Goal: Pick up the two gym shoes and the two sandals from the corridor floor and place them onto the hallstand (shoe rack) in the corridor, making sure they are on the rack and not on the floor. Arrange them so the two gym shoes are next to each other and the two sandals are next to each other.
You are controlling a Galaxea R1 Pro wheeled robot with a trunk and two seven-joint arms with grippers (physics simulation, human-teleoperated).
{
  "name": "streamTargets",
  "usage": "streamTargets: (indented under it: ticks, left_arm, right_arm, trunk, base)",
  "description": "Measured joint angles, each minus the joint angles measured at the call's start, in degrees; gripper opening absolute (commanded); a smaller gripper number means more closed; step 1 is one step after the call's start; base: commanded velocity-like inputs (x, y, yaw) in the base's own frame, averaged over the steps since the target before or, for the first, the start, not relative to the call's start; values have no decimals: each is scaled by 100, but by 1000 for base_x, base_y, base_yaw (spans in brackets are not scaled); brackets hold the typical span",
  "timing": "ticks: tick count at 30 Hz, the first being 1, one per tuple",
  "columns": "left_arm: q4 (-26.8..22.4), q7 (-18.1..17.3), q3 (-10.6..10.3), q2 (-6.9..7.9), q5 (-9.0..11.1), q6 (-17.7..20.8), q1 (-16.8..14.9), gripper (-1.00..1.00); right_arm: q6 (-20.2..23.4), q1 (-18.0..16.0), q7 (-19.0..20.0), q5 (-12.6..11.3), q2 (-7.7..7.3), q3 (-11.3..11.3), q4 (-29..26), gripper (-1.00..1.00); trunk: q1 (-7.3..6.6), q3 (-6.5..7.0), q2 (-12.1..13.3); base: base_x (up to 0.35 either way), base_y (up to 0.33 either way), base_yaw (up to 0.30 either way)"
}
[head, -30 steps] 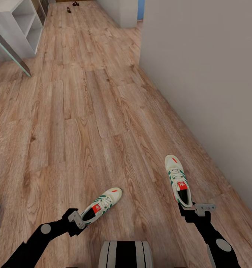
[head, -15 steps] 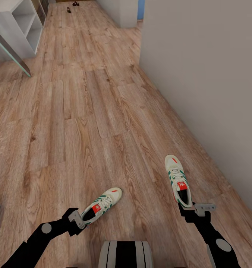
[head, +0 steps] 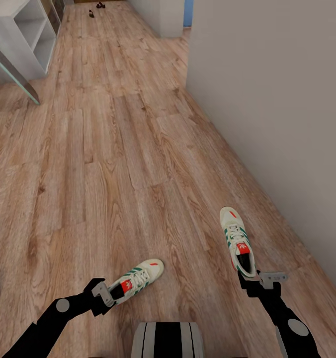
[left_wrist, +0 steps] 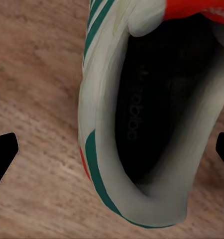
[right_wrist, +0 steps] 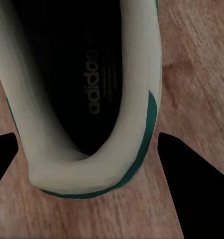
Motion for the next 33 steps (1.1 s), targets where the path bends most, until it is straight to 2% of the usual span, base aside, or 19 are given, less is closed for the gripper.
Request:
streamTargets:
  ticks: [23,33]
  left_arm:
    - [35,-8,-30,-18,0,0,-4,100]
    - [35,-2,-27,-23,0,0,-6,100]
  right_arm:
    - [0,0,0,-6,0,5,-2,-100]
    - [0,0,0,-7,0,2,-8,-100]
  trunk:
    - [0,0,0]
    - [23,-199,-12]
  base:
    - [2,0,-55]
    - [0,0,-2]
